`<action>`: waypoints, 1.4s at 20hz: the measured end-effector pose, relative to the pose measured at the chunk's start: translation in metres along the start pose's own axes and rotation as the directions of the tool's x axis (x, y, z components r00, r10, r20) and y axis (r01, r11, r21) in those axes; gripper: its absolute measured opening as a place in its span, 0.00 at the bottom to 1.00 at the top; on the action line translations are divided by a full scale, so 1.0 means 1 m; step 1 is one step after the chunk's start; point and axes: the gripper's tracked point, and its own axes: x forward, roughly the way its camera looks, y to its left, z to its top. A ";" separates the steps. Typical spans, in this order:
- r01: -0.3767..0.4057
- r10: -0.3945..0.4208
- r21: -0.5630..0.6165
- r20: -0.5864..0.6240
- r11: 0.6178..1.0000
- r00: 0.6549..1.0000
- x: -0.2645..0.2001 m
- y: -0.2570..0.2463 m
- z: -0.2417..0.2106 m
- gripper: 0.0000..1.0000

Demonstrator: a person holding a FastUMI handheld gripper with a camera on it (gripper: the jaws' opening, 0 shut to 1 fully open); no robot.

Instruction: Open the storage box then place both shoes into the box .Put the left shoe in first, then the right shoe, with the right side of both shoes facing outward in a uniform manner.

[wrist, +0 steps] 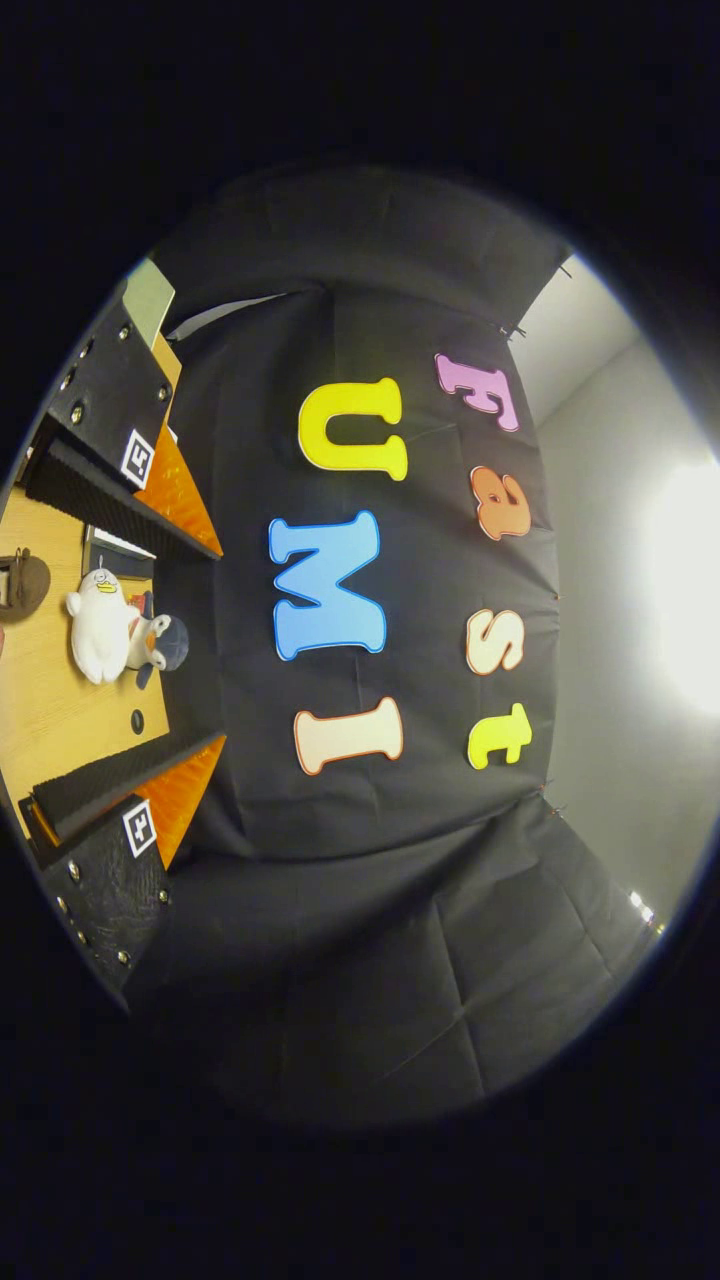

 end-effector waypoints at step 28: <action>-0.520 0.676 0.448 -0.333 0.727 0.657 -0.003 0.245 -0.157 0.97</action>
